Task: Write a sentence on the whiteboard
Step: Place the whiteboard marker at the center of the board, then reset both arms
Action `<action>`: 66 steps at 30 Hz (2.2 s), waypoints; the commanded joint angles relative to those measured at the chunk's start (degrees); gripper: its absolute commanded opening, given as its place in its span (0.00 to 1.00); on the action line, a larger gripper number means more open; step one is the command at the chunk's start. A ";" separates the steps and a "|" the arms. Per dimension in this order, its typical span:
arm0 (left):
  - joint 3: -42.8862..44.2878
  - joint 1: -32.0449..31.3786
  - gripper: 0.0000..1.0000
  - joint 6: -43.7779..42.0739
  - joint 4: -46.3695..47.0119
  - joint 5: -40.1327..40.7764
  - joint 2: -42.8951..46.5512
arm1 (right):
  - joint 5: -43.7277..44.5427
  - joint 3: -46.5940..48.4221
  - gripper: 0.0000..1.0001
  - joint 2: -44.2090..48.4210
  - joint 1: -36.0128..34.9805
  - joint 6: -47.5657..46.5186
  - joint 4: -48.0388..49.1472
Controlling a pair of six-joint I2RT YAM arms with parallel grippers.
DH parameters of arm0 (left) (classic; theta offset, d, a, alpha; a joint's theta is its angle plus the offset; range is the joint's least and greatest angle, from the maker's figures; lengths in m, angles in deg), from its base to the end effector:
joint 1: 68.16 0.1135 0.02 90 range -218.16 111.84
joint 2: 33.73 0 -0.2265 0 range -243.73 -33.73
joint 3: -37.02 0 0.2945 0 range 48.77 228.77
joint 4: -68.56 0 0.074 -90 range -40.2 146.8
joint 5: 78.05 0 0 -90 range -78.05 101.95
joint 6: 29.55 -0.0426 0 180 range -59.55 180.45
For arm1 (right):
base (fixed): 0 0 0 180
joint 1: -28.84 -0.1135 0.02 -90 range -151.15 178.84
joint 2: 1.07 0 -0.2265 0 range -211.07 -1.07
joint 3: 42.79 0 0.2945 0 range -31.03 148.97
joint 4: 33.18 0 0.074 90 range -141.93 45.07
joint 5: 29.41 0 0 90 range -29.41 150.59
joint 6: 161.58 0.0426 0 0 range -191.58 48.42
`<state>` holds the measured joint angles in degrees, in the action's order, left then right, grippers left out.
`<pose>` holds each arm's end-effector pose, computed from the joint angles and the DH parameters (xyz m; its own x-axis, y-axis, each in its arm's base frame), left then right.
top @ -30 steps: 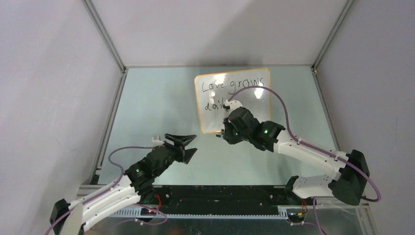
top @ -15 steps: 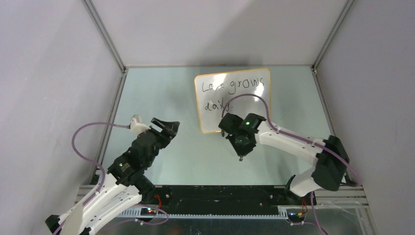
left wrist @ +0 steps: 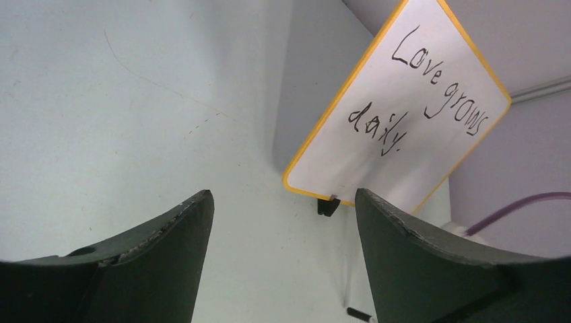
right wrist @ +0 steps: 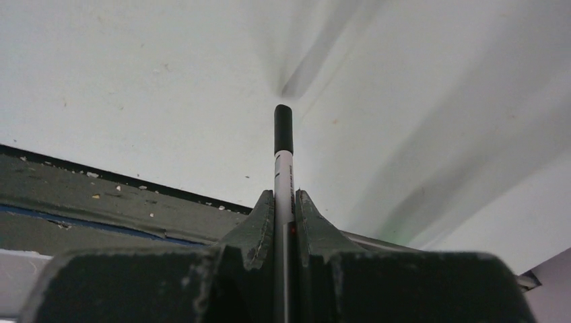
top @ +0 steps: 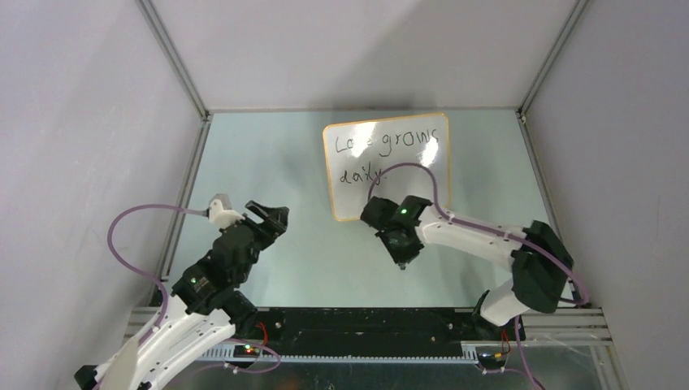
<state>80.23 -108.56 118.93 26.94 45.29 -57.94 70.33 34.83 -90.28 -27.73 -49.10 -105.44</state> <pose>0.1622 -0.1073 0.2601 -0.2853 -0.6923 -0.6628 -0.1686 0.7170 -0.6764 0.1811 0.2613 0.1655 -0.8168 -0.5533 -0.1633 -0.5414 0.8330 -0.1145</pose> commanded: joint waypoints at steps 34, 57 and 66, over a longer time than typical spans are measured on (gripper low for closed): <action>1.95 0.76 0.85 -14.08 3.48 3.62 -1.03 | 32.40 -2.69 0.83 4.38 5.16 17.27 6.42; -14.26 9.74 0.99 -51.08 47.83 26.10 -9.17 | -1.33 -37.34 0.87 44.33 63.18 -8.63 63.30; -19.70 26.39 0.99 -53.69 65.13 15.30 -20.23 | -3.47 -50.03 0.99 41.69 60.58 -15.66 87.46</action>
<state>61.85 -86.07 69.51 79.17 64.11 -72.52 67.95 -13.89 -46.41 34.25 -61.17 -32.00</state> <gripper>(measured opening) 0.994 0.992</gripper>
